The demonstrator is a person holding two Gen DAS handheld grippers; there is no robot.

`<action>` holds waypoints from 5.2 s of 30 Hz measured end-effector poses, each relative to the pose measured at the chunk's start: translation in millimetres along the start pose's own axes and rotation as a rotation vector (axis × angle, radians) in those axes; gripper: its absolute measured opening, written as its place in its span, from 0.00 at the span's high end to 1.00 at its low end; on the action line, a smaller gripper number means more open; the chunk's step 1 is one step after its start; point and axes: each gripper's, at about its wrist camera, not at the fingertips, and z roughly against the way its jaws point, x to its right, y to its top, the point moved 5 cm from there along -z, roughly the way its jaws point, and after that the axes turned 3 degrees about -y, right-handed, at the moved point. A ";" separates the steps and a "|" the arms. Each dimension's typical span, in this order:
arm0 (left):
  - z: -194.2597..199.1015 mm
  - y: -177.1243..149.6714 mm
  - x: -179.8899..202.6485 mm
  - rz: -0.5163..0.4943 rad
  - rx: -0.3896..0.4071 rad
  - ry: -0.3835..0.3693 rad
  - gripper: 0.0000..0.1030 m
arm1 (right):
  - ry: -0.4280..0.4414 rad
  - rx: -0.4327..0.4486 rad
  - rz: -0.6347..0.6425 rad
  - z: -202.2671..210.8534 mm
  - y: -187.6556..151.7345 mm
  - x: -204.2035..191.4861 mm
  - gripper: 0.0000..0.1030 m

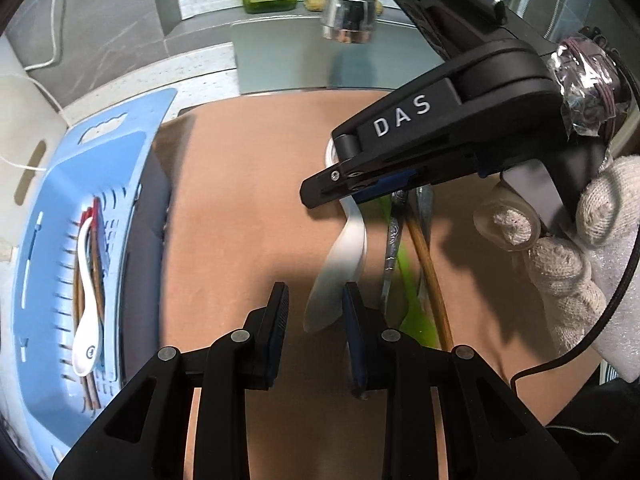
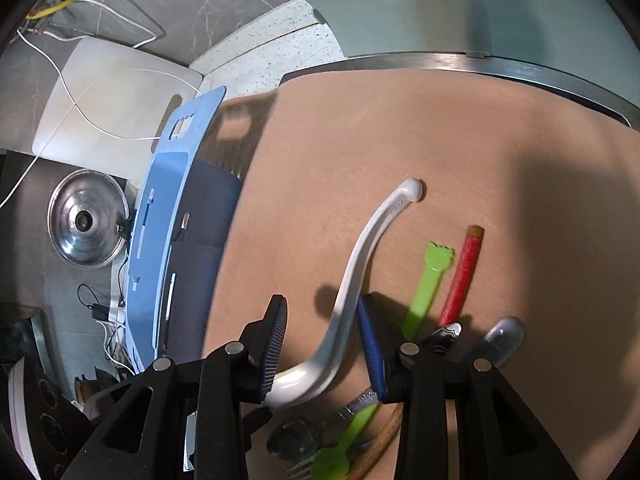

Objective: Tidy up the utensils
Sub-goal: 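Grasp the white curved-handle spoon with the right tool, then carry the white spoon with the right tool and lower it into the blue basket, then open the right tool to release the spoon and move back over the mat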

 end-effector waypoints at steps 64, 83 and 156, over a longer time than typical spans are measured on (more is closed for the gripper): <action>79.0 -34.4 -38.2 0.047 0.187 -0.051 0.86 | 0.102 0.072 0.101 18.5 17.7 -130.6 0.90; 70.7 -66.0 -142.9 0.215 0.164 -0.046 0.86 | 0.049 -0.040 0.189 -73.8 27.5 -208.7 0.90; 96.8 -68.8 -97.8 0.264 0.185 0.097 0.73 | 0.015 0.122 0.314 36.2 -4.6 -132.5 0.58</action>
